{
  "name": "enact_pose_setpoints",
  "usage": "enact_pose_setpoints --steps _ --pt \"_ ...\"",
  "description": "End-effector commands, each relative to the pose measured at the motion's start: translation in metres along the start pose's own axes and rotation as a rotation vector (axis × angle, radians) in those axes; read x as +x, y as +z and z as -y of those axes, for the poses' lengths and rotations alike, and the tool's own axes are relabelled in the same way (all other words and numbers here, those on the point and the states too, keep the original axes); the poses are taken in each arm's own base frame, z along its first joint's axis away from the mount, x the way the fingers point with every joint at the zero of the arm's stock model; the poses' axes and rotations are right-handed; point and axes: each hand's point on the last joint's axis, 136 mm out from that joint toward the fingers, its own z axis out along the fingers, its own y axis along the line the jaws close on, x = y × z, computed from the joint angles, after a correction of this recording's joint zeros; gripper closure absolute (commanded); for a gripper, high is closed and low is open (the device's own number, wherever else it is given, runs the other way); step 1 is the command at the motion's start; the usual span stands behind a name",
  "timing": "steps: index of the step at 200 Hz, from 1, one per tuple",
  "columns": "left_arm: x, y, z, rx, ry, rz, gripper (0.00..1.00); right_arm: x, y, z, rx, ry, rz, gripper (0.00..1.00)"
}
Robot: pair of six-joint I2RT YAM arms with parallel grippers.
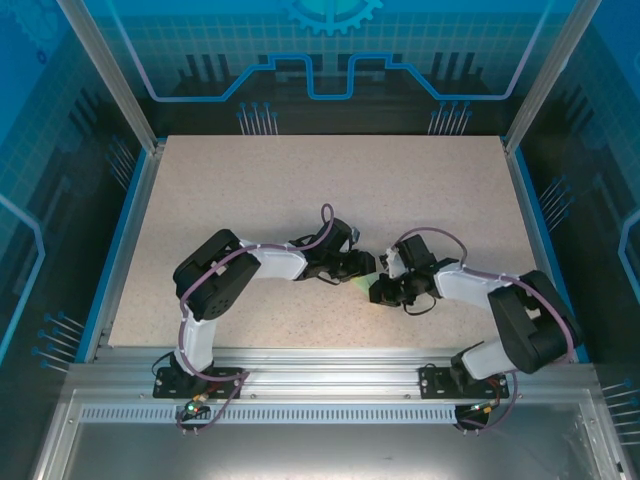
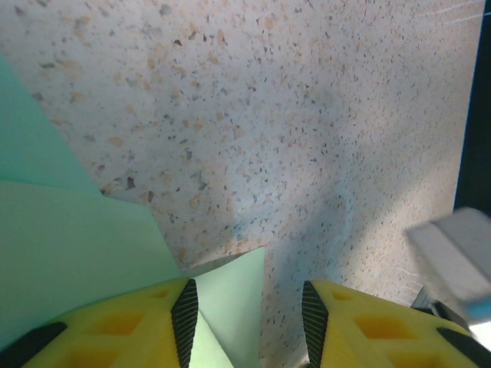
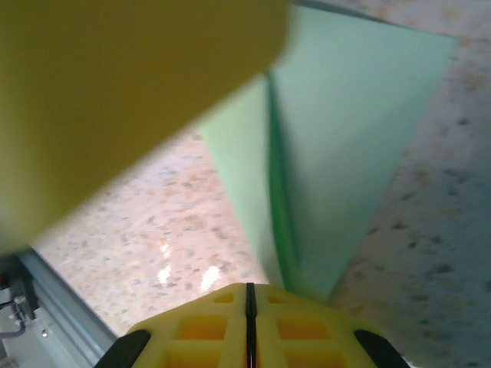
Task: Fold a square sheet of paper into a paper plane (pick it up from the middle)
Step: Fold the wing for the fifth time at the center of the table.
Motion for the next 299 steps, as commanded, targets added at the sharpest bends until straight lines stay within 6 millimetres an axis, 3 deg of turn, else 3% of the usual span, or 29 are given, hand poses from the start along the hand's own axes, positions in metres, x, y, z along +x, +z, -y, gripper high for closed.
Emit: enact_pose_setpoints --steps 1,69,89,142,181,216,246,299 --pt "0.001 0.004 -0.016 -0.048 -0.004 -0.024 0.55 0.000 0.000 0.026 0.040 0.079 0.013 0.92" --pt "0.001 0.004 -0.017 -0.052 -0.002 -0.023 0.55 0.022 -0.009 0.041 0.013 0.211 -0.038 0.90" --pt "0.001 0.004 -0.018 -0.052 -0.002 -0.025 0.55 0.019 -0.013 0.046 -0.006 0.251 -0.024 0.90" --pt "-0.001 0.004 -0.014 -0.043 0.001 -0.023 0.55 -0.009 -0.036 -0.009 -0.118 0.028 0.065 0.86" --pt "-0.002 0.004 -0.012 -0.039 0.000 -0.024 0.55 -0.028 -0.026 -0.020 -0.141 -0.001 0.078 0.84" --pt "-0.003 0.004 -0.009 -0.035 0.001 -0.026 0.54 -0.036 -0.009 -0.011 -0.130 0.039 0.062 0.82" --pt "-0.004 0.003 -0.004 -0.025 0.009 -0.026 0.54 -0.027 0.003 0.020 -0.003 0.092 0.032 0.85" --pt "-0.022 -0.025 0.032 0.033 0.091 0.015 0.47 -0.010 0.013 0.034 0.016 0.153 -0.024 0.92"
